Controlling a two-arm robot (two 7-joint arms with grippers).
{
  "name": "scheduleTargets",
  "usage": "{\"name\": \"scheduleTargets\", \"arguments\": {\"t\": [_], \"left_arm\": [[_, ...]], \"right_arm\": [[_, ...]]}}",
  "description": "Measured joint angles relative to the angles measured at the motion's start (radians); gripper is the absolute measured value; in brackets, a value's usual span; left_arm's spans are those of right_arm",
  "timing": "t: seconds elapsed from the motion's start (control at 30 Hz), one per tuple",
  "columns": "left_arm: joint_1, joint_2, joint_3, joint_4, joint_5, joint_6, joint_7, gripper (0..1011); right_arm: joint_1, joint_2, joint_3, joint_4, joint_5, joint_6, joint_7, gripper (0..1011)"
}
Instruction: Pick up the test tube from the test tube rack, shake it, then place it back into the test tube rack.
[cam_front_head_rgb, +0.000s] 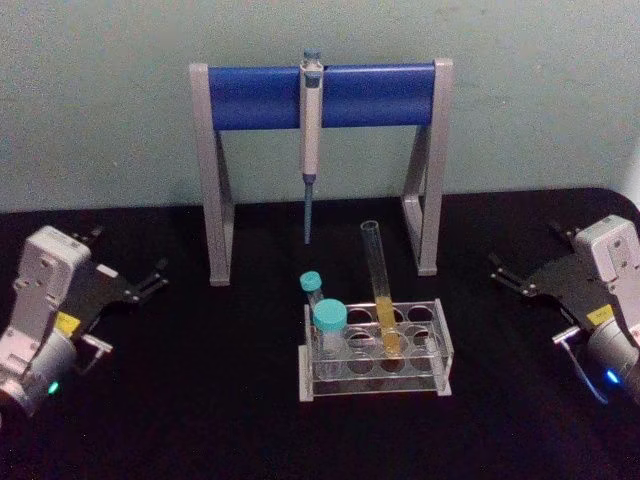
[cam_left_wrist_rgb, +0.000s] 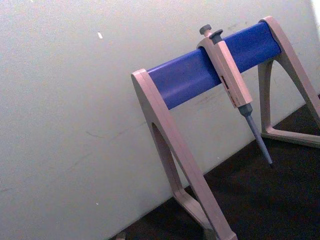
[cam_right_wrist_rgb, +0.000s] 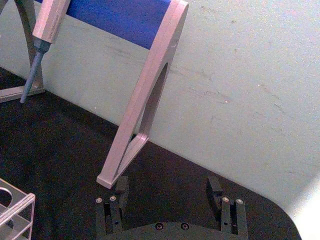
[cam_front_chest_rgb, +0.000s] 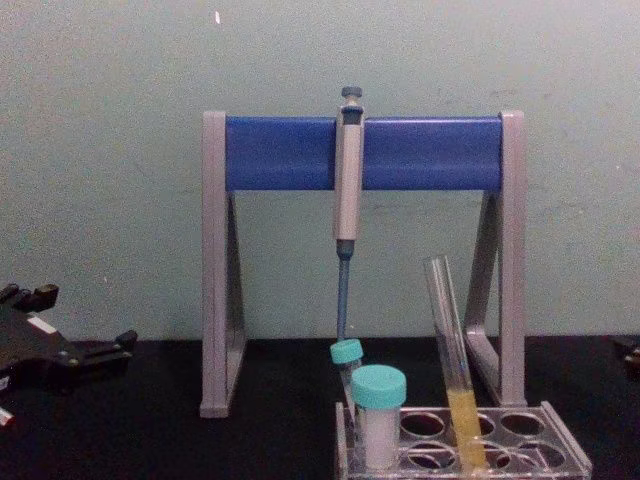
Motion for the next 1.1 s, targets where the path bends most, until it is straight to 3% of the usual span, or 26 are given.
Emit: {"name": "scheduleTargets", "arguments": {"t": [1.1], "left_arm": [[0.0, 0.0, 0.0, 0.0, 0.0, 0.0, 0.0, 1001]], "right_arm": [[0.0, 0.0, 0.0, 0.0, 0.0, 0.0, 0.0, 1000]]}}
